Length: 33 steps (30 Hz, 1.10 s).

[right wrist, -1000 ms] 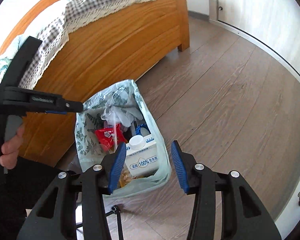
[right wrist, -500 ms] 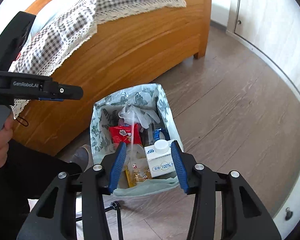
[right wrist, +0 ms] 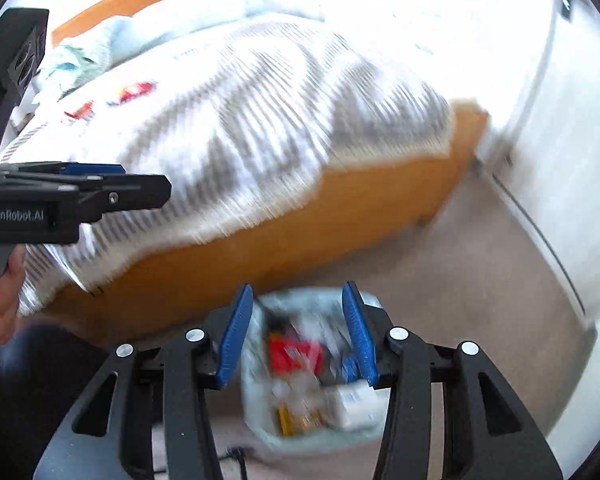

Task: Collect trash
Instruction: 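Move both open tools back over the trash on the bed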

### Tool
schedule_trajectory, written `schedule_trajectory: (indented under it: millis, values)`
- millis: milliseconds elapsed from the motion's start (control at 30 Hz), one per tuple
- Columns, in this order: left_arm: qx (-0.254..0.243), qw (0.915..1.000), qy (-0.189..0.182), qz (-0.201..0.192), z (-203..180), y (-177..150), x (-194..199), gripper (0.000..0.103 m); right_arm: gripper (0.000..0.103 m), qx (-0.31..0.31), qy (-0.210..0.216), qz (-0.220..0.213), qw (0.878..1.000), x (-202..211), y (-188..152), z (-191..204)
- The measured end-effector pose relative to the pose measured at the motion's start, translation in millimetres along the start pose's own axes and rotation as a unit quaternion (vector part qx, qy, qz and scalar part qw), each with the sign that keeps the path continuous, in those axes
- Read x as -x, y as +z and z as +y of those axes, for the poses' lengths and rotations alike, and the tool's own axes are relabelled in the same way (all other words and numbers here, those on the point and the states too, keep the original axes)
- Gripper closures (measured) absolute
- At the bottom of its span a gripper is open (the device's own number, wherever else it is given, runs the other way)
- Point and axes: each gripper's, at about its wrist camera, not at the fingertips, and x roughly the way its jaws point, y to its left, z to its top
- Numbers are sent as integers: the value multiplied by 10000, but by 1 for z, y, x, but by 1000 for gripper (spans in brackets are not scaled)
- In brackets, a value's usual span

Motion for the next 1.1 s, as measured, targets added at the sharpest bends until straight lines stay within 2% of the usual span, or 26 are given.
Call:
schedule_trajectory:
  millis: [133,233,300,367,433,567,733,833,867,933,967,1000,1033,1067,1100]
  values:
    - [381,9973,251,-571,68,16,45,19,58,333,323,-435,9980,-5,50,56]
    - [804,9902,556,-993,133,21,73,18,58,639,533,-639,9945,-21,86,106]
    - [959,9840,908,-1193,182,26,85,18,58,879,663,-736,9912,-35,112,142]
    - [1265,9724,1415,-1355,235,30,97,18,58,1180,882,-829,9856,-48,140,179]
    - [1706,9588,1767,-1429,288,33,111,18,58,1536,986,-996,9781,-57,169,217]
    - [2569,9344,2001,-1442,388,26,134,18,58,1935,1200,-1229,9659,-74,214,278]
    - [3724,9007,1440,-1712,484,18,160,18,58,2231,1338,-1161,9586,-117,252,333]
    - [4285,8769,828,-2013,526,19,156,18,58,2506,1272,-1075,9536,-139,261,355]
    - [4598,8628,673,-1992,540,18,148,18,58,2596,1241,-1050,9519,-145,262,359]
    - [5295,8255,438,-1905,565,14,124,20,58,2743,1180,-969,9494,-158,263,366]
    - [5570,8101,297,-1803,575,14,110,20,58,2792,1163,-931,9486,-163,263,368]
    - [5754,8001,102,-1695,581,15,93,22,58,2840,1137,-897,9478,-167,264,369]
    - [5858,7941,-128,-1616,584,18,79,24,58,2892,1107,-873,9468,-171,264,370]
    - [5890,7924,-256,-1567,585,21,69,24,58,2943,1080,-855,9457,-174,265,371]
    - [5887,7931,-261,-1537,586,23,61,32,58,2998,1047,-847,9444,-178,266,371]
